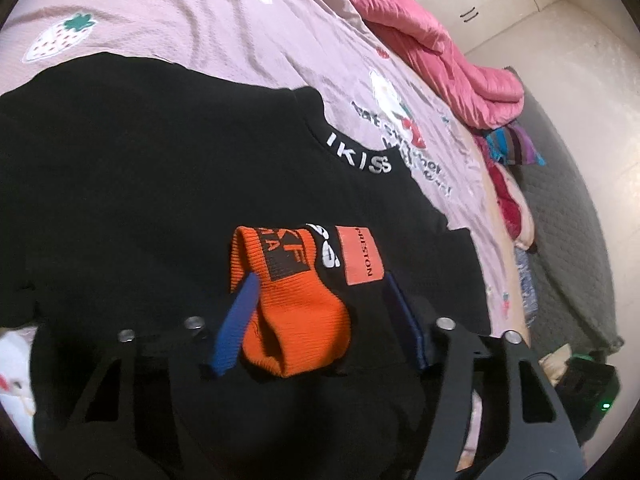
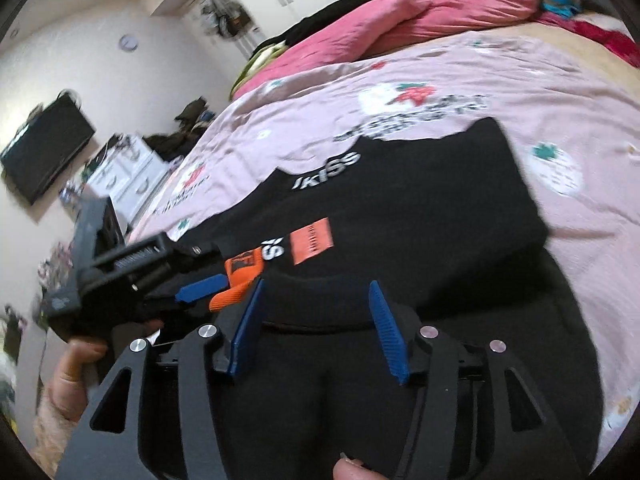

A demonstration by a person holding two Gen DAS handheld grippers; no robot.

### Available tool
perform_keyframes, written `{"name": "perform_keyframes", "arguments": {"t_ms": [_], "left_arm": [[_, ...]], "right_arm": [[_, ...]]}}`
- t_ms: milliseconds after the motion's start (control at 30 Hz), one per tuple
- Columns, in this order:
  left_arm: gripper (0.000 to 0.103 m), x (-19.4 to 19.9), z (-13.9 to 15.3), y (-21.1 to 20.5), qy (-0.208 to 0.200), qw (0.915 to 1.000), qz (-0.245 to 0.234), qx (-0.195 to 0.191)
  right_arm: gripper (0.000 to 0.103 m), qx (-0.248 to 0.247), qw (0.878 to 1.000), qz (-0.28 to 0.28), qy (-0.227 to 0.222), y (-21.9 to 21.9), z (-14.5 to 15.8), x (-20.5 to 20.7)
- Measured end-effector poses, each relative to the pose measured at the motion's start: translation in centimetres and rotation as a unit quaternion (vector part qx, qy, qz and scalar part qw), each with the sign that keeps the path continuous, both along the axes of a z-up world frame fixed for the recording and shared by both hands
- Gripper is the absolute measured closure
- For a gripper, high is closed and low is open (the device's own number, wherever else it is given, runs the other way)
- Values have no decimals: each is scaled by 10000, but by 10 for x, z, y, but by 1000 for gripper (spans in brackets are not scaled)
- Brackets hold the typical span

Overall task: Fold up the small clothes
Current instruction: 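Grasp the orange cuff with the left gripper while the right gripper releases it, then lay the cuff onto the sweater body with the left gripper and open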

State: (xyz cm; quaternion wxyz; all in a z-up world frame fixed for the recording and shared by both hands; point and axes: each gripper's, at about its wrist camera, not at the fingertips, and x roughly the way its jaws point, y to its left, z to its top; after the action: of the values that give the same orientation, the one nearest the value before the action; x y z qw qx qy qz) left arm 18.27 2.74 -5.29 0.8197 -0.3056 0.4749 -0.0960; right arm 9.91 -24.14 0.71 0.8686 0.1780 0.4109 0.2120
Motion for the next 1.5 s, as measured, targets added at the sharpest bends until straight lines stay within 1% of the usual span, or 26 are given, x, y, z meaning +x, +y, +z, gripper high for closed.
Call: {"name": "perform_keyframes", "arguments": {"t_ms": [67, 100, 133, 167, 267, 367, 433, 500, 567, 600, 633, 700, 733, 800, 833, 867, 900, 1000, 1067, 1133, 1167, 1233, 1267, 1300, 1400, 1500], "left_arm": [[78, 2, 0, -6, -64, 9999, -72, 33], [84, 3, 3, -9, -151, 9998, -120, 77], [95, 3, 9, -12, -261, 9994, -177, 130], [103, 2, 13, -14, -350, 9990, -211, 167], [103, 1, 35, -16, -683, 9970, -308, 204], [103, -3, 65, -13, -1078, 9934, -335, 224], [103, -4, 80, -11, -1239, 9912, -382, 272], [103, -5, 84, -7, -1264, 9905, -370, 383], [103, -4, 76, -3, -1096, 9919, -367, 528], [100, -4, 67, 3, -921, 9937, -282, 569], [80, -3, 55, 7, -718, 9958, -232, 521], [56, -2, 36, 12, -393, 9978, -181, 511], [56, -2, 25, 12, -247, 9981, -165, 542], [54, 0, 12, 10, -89, 9985, -195, 509], [47, 2, 5, 10, -5, 9987, -155, 482], [42, 4, -1, 10, 64, 9988, -113, 471], [42, 7, -7, 8, 122, 9986, -74, 503], [43, 14, -16, 0, 110, 9979, -57, 636], [85, 16, -17, -6, 33, 9961, -112, 875], [93, 19, -17, -7, 36, 9977, -150, 664], [94, 17, -14, -7, 4, 9976, -158, 669], [95, 11, 3, -7, -250, 9971, -197, 685], [97, 9, 9, -6, -334, 9973, -200, 617], [97, 5, 21, -3, -491, 9975, -220, 452], [97, -4, 47, 0, -826, 9951, -234, 497], [97, -13, 69, 7, -1079, 9931, -220, 407]], "right_arm": [[51, 17, 9999, -109, -8, -10, 2, -4], [51, 17, 9999, -146, -6, -14, 2, -5], [51, 39, 9998, -183, 9, -18, 2, -6], [51, 70, 9997, -213, 30, -22, 2, -7], [51, 62, 9995, -307, 72, -30, 0, -10], [51, 103, 9991, -389, 105, -35, -1, -10], [51, 145, 9990, -417, 118, -37, 0, -10], [51, 161, 9988, -440, 131, -38, 0, -10], [51, 166, 9988, -455, 122, -38, 1, -12], [51, 171, 9988, -451, 116, -38, 1, -12], [51, 173, 9988, -450, 113, -38, 2, -13], [50, 188, 9987, -451, 135, -38, 1, -13], [50, 192, 9987, -454, 144, -37, 1, -13], [50, 187, 9987, -453, 162, -36, 0, -14], [50, 183, 9986, -458, 167, -36, 0, -15], [50, 187, 9986, -466, 172, -36, 0, -15], [50, 197, 9986, -467, 171, -37, 0, -16], [49, 198, 9985, -489, 155, -39, 2, -20], [49, 198, 9984, -500, 166, -40, 2, -19], [49, 193, 9985, -488, 176, -39, 2, -20], [49, 172, 9986, -479, 166, -39, 2, -20], [49, 112, 9988, -461, 125, -37, 4, -20], [49, 85, 9989, -451, 96, -37, 5, -20], [49, 53, 9990, -439, 61, -36, 6, -20], [48, -85, 9990, -439, -20, -33, 8, -20], [45, -251, 9986, -444, -104, -29, 10, -19]]}}
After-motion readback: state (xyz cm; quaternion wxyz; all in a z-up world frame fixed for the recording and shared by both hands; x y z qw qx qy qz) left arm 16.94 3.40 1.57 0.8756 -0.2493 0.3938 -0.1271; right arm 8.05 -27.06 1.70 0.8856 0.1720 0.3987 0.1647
